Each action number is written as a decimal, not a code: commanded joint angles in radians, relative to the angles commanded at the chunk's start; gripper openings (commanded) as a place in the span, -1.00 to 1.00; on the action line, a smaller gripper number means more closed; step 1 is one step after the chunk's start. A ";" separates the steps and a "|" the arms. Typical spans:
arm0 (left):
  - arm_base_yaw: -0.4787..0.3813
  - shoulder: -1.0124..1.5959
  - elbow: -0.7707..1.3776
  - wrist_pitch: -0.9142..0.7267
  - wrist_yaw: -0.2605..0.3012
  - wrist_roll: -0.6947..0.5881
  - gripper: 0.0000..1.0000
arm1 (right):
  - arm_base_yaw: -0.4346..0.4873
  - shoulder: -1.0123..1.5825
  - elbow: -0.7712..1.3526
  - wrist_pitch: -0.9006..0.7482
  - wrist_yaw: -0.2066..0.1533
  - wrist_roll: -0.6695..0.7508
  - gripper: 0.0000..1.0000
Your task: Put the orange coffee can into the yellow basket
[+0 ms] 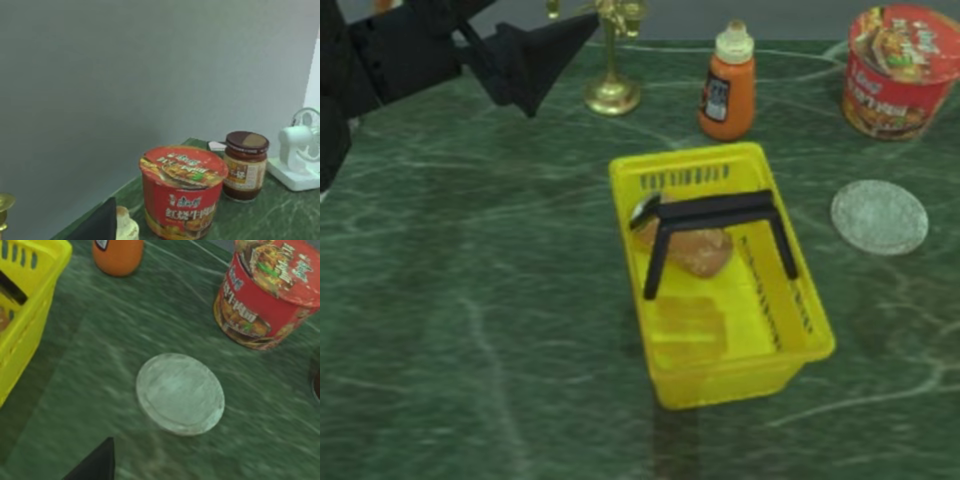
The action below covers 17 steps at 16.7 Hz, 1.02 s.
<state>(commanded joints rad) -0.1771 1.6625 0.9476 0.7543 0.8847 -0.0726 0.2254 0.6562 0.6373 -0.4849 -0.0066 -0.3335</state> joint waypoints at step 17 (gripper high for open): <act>0.194 -1.615 -0.919 -0.738 -0.858 0.061 1.00 | 0.443 1.515 1.466 -0.994 0.009 -0.688 1.00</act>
<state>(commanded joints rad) 0.0171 0.0472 0.0290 0.0160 0.0266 -0.0121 0.6685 2.1709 2.1028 -1.4791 0.0020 -1.0219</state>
